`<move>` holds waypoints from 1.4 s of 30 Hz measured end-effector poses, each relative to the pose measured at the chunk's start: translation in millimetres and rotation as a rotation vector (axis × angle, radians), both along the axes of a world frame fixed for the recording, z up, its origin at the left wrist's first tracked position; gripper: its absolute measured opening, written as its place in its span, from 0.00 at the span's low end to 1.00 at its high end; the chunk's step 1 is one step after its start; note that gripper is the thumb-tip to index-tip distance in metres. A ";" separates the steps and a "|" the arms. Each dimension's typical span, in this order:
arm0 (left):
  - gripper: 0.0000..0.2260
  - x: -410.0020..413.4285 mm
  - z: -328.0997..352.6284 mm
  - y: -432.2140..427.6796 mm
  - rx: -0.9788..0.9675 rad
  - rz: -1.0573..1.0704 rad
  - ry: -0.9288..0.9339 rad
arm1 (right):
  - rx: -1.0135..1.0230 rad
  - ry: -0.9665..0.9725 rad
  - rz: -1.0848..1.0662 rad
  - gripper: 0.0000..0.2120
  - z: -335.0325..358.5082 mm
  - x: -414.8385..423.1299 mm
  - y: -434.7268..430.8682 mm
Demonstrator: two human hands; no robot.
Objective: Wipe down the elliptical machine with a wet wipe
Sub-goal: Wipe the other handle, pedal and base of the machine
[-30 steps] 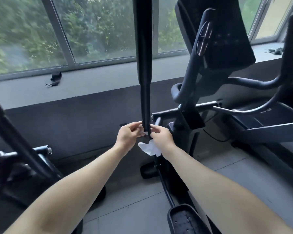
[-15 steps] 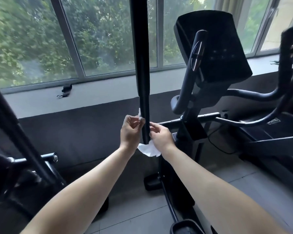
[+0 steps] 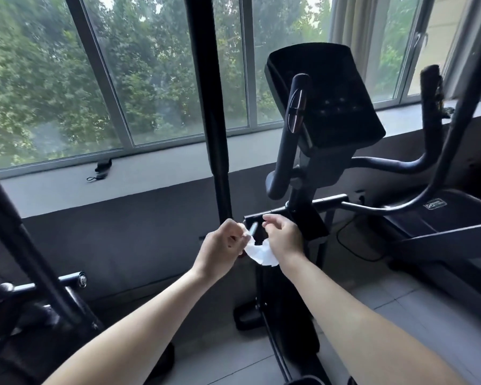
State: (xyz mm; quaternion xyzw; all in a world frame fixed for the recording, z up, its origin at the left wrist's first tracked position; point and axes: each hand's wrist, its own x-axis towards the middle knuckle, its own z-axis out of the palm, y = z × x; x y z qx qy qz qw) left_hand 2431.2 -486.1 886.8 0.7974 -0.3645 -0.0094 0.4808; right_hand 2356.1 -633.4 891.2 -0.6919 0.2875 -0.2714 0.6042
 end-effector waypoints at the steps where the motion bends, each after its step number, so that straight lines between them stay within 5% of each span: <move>1: 0.06 -6.0 8.3 -9.9 -0.030 -0.030 -0.008 | -0.019 -0.048 -0.053 0.12 5.1 -2.7 -5.9; 8: 0.04 -17.4 71.6 -88.6 -0.332 -0.033 -0.023 | -0.069 -0.229 -0.141 0.14 52.0 -19.4 -41.7; 18: 0.04 1.7 101.7 -135.2 -0.438 -0.014 -0.213 | 0.000 -0.324 0.047 0.11 97.1 -7.8 -53.3; 30: 0.06 29.4 56.5 -105.8 -0.379 -0.148 -0.104 | 0.079 -0.375 -0.084 0.16 78.5 12.4 -46.4; 36: 0.06 31.5 108.0 -135.6 -0.627 -0.164 0.112 | 0.062 -0.396 -0.119 0.17 76.6 17.4 -54.1; 42: 0.12 31.9 75.8 -127.6 -0.480 -0.120 0.058 | 0.104 -0.399 -0.048 0.13 71.2 19.8 -60.3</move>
